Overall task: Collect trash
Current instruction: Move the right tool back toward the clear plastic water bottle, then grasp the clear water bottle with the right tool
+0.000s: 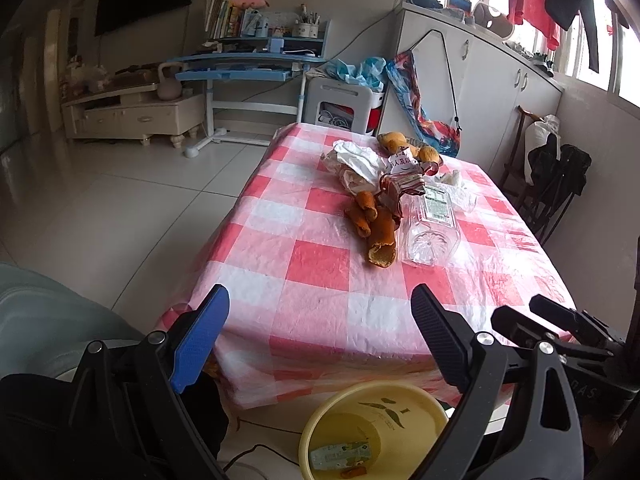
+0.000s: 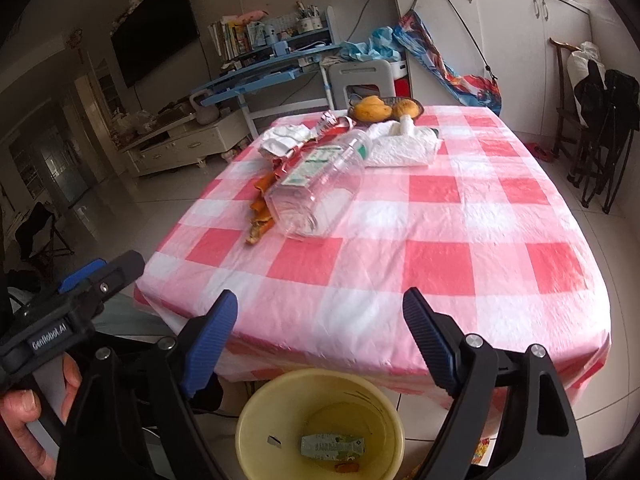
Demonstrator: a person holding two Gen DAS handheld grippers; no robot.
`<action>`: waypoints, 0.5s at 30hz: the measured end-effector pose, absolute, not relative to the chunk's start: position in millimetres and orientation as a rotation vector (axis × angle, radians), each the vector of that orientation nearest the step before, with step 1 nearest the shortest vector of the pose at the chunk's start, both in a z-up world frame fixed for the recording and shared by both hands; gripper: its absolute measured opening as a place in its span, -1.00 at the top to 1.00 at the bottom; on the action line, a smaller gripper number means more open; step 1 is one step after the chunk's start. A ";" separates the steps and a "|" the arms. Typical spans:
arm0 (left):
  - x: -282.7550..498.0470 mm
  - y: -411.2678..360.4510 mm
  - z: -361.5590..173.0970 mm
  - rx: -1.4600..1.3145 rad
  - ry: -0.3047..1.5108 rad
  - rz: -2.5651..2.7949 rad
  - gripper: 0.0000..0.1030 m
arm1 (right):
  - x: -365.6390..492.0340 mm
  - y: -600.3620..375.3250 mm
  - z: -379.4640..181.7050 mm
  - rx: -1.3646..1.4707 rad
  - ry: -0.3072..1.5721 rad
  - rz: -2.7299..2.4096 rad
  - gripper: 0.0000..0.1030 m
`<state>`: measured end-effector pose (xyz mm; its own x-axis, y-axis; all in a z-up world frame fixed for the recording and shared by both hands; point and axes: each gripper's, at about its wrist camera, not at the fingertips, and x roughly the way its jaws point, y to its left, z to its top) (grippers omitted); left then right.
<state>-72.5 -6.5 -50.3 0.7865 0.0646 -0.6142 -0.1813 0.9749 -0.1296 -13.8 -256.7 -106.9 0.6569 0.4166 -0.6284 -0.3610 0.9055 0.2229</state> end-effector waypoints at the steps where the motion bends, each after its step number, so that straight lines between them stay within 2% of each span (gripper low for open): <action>1: -72.5 -6.1 -49.8 -0.190 0.652 0.133 -0.72 | -9.3 -251.9 -104.4 0.080 0.728 0.448 -0.58; 13: -70.1 13.1 -40.2 -0.253 0.631 0.157 -0.72 | 67.4 -191.1 -105.8 0.036 0.755 0.444 -0.58; 15: -66.2 15.4 -39.4 -0.260 0.634 0.157 -0.72 | 79.2 -190.1 -109.8 0.023 0.775 0.442 -0.48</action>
